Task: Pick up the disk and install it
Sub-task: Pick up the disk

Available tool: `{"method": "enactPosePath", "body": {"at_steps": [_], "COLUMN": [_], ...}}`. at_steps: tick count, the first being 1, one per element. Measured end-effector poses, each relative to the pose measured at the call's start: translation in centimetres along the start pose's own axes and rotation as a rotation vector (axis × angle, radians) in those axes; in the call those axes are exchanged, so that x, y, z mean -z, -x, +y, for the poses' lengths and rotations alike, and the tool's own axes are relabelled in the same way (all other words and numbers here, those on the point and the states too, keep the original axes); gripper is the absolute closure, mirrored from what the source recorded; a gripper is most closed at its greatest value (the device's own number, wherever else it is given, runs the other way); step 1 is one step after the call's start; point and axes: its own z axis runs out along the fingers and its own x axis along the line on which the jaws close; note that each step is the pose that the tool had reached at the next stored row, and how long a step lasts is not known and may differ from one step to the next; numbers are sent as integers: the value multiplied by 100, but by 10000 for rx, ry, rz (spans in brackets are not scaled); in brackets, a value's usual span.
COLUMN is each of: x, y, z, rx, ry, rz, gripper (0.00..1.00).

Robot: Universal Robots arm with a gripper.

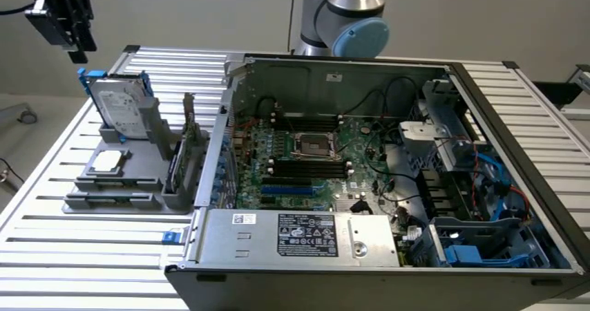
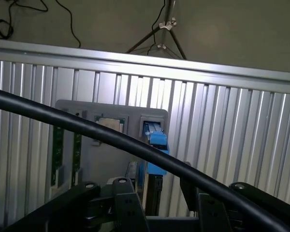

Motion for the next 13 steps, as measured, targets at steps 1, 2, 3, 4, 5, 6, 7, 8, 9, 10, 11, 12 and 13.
{"method": "enactPosePath", "body": {"at_steps": [1,2,3,4,5,6,7,8,9,10,11,12,13], "x": [-18,-36,-54,-72,-90,-108,-126,-144,-163,-181,-199,-217,-235], "y": [1,1,1,2,2,4,4,5,5,6,6,7,8], "z": [-1,-1,-2,-2,-3,-3,-3,-4,-4,-5,-5,-5,-6], "rx": [33,69,105,141,178,211,246,281,324,363,397,426,451], "ry": [-1,-2,-3,-3,-4,-6,-7,-9,-9,-10,-12,-13,-14], "rz": [1,2,3,4,5,6,6,7,9,10,10,11,12], "gripper": [52,52,52,52,52,52,52,52,52,52,52,52,52]}}
